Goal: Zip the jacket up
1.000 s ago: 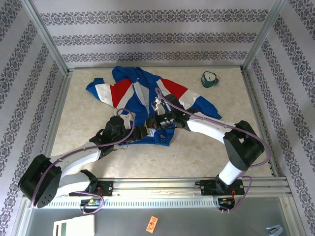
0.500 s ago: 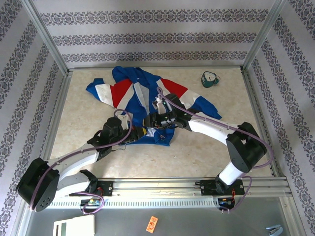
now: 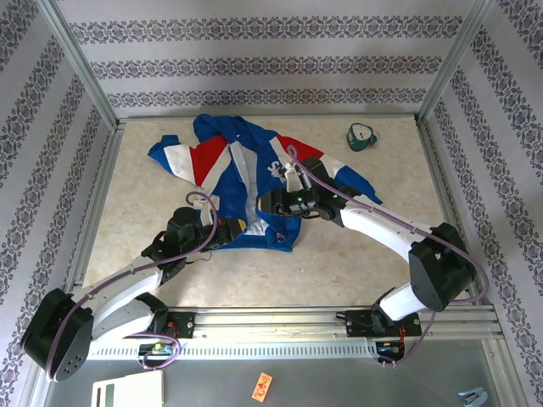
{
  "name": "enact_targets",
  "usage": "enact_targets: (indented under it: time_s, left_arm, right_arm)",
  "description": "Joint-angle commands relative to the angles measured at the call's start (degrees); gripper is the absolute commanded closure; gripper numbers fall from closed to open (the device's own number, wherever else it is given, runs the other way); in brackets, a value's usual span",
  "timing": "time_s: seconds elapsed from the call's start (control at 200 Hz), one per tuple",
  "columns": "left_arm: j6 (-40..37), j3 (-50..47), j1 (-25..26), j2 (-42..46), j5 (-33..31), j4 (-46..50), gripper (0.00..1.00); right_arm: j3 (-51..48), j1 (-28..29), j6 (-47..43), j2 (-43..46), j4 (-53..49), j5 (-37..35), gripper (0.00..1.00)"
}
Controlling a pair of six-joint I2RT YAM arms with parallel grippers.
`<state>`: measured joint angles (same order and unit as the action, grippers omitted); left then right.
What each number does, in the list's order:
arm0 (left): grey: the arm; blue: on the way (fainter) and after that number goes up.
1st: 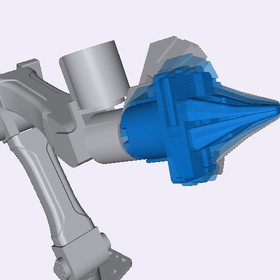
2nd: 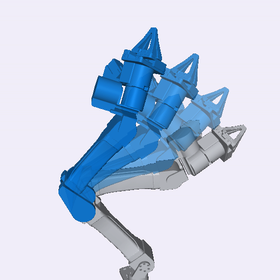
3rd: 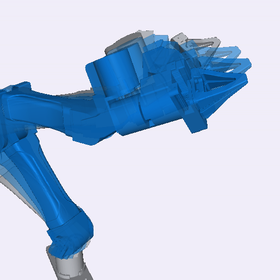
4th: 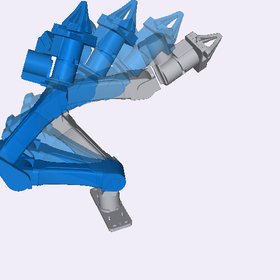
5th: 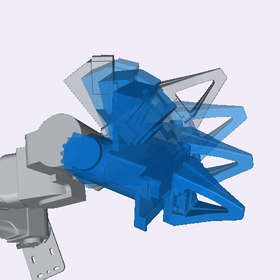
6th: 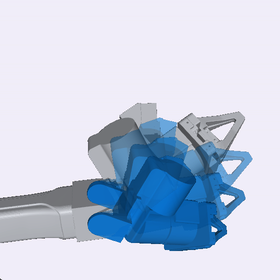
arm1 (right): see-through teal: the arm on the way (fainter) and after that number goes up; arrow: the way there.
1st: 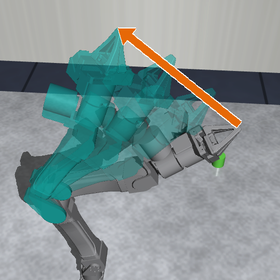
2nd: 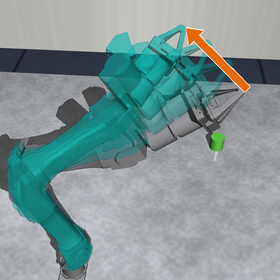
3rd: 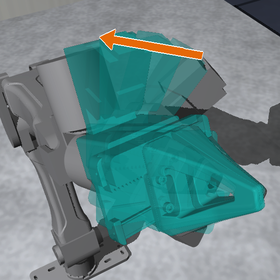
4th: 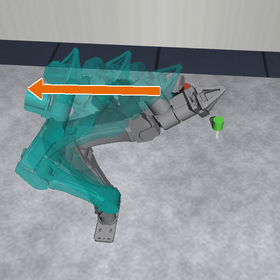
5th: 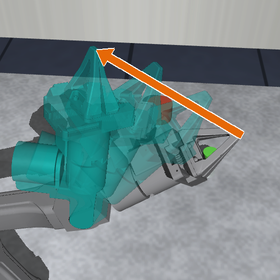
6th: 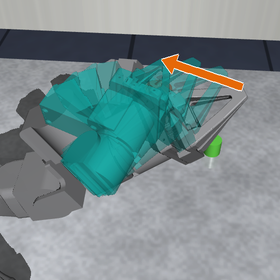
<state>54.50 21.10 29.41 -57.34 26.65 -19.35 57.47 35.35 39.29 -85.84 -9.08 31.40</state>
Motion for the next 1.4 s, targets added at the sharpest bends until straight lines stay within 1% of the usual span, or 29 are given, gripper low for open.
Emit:
enact_targets:
  time_s: [0.0,0.105,0.22,0.34,0.43,0.55,0.65,0.749,0.809,0.924,1.099,1.119,1.164,1.199,1.274,1.364,1.399]
  left_arm:
    - [0.15,-0.79,-1.12,3.31,-0.82,-0.66,1.0]
    - [-1.0,-0.98,-1.84,6.12,-1.98,2.25,1.0]
    - [-1.49,-1.32,-2.51,8.82,-4.96,7.43,1.0]
    - [-1.2,-2.06,-3.08,10.94,-8.32,11.94,1.0]
    - [-0.17,-2.94,-3.19,12.11,-10.98,13.93,1.0]
    - [1.02,-4.39,-3.15,11.86,-11.8,12.6,1.0]
    - [1.72,-4.82,-3.18,11.03,-11.83,12.1,1.0]
    - [2.1,-5.11,-3.15,9.99,-11.63,10.76,1.0]
    - [2.17,-5.02,-3.19,9.31,-11.36,10.4,1.0]
    - [2.86,-5.69,-3.17,8.23,-10.68,8.4,1.0]
    - [3.61,-6.38,-3.17,6.68,-9.73,6.61,1.0]
    - [3.6,-6.35,-3.14,6.58,-9.71,6.65,1.0]
    - [3.4,-6.21,-3.2,6.44,-9.71,6.7,1.0]
    - [3.26,-6.08,-3.21,6.45,-9.78,6.82,1.0]
    - [2.74,-5.74,-3.19,6.45,-9.86,7.38,1.0]
    - [2.33,-5.72,-3.2,6.58,-10.19,7.84,1.0]
    - [2.22,-5.81,-3.19,6.7,-10.38,7.99,1.0]
  right_arm:
    - [-1.07,-0.58,-4.48,0.99,-5.26,-2.72,0.56]
    - [-0.92,-1.53,-7.83,-0.32,-10.5,-4.3,0.56]
    - [0.35,-1.82,-11.26,-2.55,-15.04,-5.96,0.56]
    - [1.17,-1.78,-11.34,-5.24,-15.54,-7.05,0.56]
    - [2.18,-1.72,-10.82,-7.97,-15.26,-6.44,0.57]
    - [4.36,-1.22,-10.75,-11.23,-15.35,-6.12,0.64]
    - [6.1,-0.77,-11.21,-13.13,-16.16,-6.75,0.65]
    - [7.44,-0.43,-13.42,-14.96,-17.42,-8.7,0.61]
    - [8.05,-0.37,-14.94,-16.21,-17.9,-9.68,0.57]
    - [8.45,-0.43,-16.77,-18.22,-17.64,-9.49,0.51]
    - [9.5,-0.43,-17.31,-20.47,-17.6,-7.2,0.5]
    - [9.58,-0.42,-17.44,-20.5,-17.55,-7.02,0.52]
    - [9.68,-0.33,-17.64,-20.3,-17.55,-6.71,0.58]
    - [9.76,-0.33,-18.0,-19.71,-17.72,-6.74,0.67]
    - [9.55,-0.13,-18.83,-17.49,-18.11,-7.71,0.81]
    - [9.93,0.24,-19.91,-14.18,-19.98,-9.42,0.92]
    - [10.38,0.5,-20.24,-13.38,-21.06,-9.82,0.94]
